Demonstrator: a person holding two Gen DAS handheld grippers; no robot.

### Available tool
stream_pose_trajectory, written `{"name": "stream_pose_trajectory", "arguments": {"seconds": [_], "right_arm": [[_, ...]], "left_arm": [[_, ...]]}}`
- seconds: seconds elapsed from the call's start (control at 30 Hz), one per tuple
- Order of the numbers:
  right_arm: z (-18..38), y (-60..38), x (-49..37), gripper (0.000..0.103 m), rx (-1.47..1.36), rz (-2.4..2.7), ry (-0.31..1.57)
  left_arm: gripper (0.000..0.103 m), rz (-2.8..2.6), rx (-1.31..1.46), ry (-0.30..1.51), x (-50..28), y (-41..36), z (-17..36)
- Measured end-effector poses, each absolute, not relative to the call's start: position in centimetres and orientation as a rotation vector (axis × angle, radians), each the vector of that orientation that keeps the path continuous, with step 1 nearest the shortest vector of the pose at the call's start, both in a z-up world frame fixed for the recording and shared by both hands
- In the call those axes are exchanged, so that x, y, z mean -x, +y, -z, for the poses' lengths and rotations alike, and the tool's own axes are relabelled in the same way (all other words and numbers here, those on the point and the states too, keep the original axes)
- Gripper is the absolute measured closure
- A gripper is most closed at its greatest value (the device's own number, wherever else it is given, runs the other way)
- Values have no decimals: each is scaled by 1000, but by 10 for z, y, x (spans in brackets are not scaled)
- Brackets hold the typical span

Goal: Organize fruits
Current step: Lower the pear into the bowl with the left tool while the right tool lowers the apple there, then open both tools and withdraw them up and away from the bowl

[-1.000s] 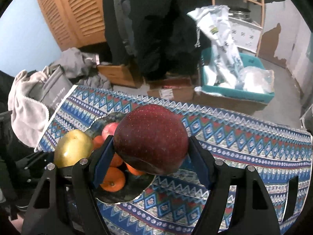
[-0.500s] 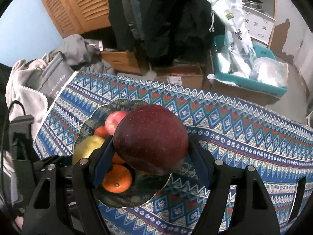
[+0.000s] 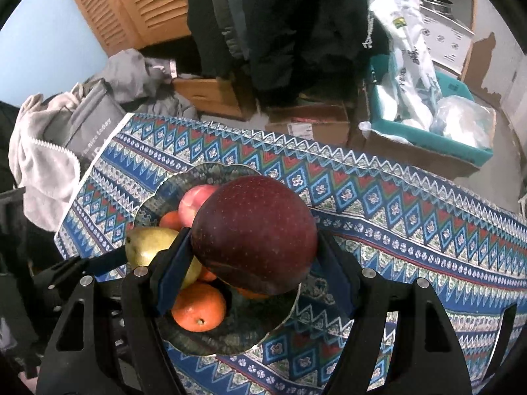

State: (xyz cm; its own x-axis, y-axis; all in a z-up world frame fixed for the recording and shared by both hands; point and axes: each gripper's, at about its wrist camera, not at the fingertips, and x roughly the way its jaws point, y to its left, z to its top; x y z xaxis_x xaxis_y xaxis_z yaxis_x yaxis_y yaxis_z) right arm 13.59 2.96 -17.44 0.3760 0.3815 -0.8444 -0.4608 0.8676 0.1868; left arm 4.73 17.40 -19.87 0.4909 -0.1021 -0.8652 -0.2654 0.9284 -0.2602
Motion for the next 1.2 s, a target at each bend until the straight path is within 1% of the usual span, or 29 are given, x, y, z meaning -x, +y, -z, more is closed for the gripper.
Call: {"name": "stream_pose_trajectory", "arguments": {"seconds": [0.27, 0.43, 0.53, 0.97, 1.2], "right_arm": [[195, 45, -148, 28, 77, -578, 1118], [212, 51, -155, 28, 63, -588, 1172], [214, 53, -157, 28, 61, -592, 1166], [193, 54, -154, 28, 58, -608, 1127], [162, 41, -142, 28, 103, -563, 1040]], "left_arm": [[36, -153, 379, 1007, -39, 189, 184], [36, -168, 383, 1008, -39, 193, 185], [36, -171, 380, 1007, -39, 193, 185], [36, -167, 347, 985, -37, 186, 176], [36, -170, 304, 936, -30, 176, 152]]}}
